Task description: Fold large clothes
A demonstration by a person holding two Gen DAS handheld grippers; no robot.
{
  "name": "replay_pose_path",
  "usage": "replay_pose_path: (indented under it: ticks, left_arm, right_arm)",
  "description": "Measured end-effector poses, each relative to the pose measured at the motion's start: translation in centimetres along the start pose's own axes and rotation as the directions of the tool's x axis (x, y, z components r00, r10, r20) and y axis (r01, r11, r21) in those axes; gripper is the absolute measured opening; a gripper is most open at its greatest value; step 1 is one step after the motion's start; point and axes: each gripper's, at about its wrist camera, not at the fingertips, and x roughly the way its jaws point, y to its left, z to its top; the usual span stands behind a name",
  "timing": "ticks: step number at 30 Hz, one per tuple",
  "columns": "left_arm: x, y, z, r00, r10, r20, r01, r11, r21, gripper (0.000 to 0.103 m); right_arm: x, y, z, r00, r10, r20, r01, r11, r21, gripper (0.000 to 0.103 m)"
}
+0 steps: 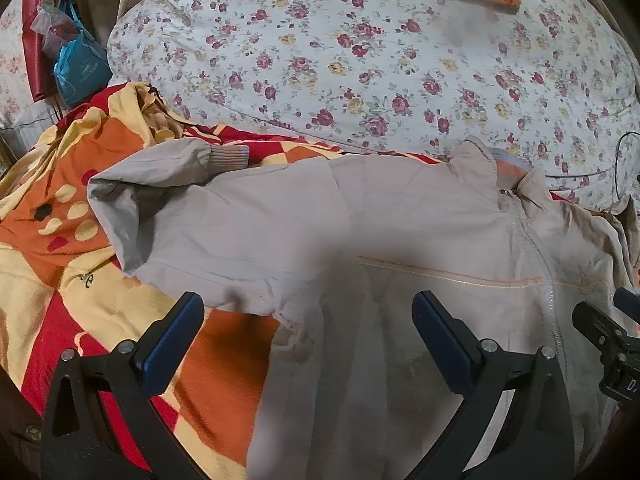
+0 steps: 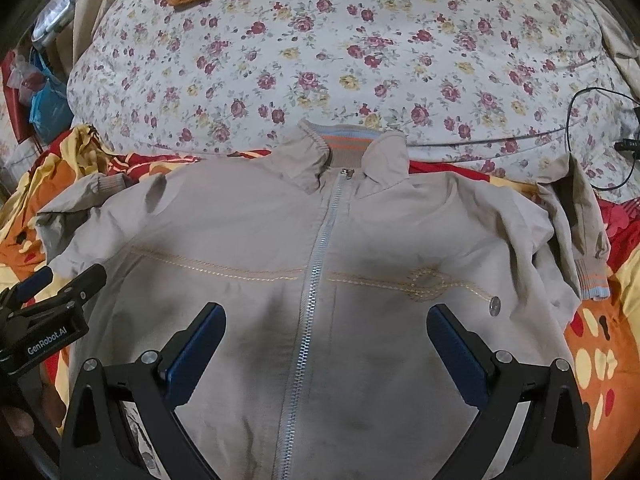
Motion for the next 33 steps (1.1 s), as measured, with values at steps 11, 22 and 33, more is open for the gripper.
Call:
replay_pose_path:
  ticks: [11,22,33]
  left_arm:
    - [1.2,5.3,2.9,0.993,0.118,0.018,-0.118,0.993,-0.006,0.103]
    - [7.0,11.5,7.6,0.950,0.312,-0.003,-0.312,0.949,0.047,0.103]
    - [11.7,13.0,8.8,0.943,0.330,-0.032,-0.326,0.940,0.099,0.066]
  right_arm:
    - [-0.1,0.1,0.0,1.000,0.026,0.005,-0.026,1.000,-0.003,0.101]
    - [0.7,0.4,0.0,0.999,0.039,-0.006,-0.039,0.999,-0.010,0.101]
    - [2.1,0.0,-0.2,0.998,0.044,-0.040,-0.045,0.999,-0.009,0.101]
